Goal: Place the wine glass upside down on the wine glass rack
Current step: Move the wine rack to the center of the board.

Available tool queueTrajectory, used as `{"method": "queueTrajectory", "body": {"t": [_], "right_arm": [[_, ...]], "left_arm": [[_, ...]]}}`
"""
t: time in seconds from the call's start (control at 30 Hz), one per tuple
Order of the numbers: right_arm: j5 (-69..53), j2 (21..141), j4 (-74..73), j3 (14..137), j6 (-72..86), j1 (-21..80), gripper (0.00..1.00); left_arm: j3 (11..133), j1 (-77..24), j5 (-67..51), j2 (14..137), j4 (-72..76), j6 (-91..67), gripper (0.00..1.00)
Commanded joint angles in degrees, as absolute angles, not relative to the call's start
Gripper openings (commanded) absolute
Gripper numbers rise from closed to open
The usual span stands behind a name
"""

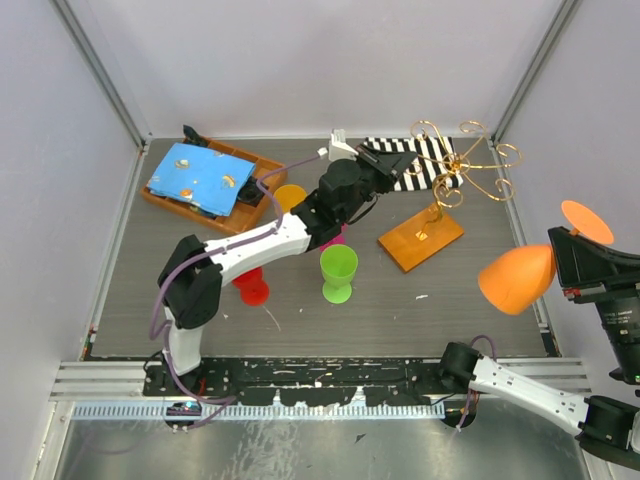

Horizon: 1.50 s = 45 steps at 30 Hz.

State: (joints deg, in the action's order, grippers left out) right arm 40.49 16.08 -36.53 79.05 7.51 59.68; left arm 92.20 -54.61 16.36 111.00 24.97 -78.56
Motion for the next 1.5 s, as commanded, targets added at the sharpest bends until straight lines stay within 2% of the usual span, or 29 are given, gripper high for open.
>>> {"method": "queueTrajectory", "body": {"t": [0.0, 0.33, 0.8, 1.23, 1.47], "right_arm": [[41.13, 15.82, -34.89, 78.77, 7.93, 59.85, 0.00], [41.31, 15.83, -34.81, 78.11, 7.96, 59.87, 0.01], [41.75, 15.82, -33.76, 76.31, 7.64, 59.89, 0.01], [42.23, 15.34, -32.06, 74.06, 6.92, 59.84, 0.01], [42.34, 14.86, -31.72, 73.56, 6.54, 59.89, 0.01]], "left_arm": [[95.03, -52.43, 17.98, 109.63, 23.58, -75.84, 0.00], [96.95, -45.69, 13.98, 108.31, 20.73, -76.13, 0.00], [99.09, -33.16, -0.94, 108.20, 12.09, -76.44, 0.00], [110.43, -25.33, -18.29, 113.24, 0.79, -72.84, 0.00], [113.69, -23.26, -21.55, 114.61, -3.03, -70.93, 0.00]]}}
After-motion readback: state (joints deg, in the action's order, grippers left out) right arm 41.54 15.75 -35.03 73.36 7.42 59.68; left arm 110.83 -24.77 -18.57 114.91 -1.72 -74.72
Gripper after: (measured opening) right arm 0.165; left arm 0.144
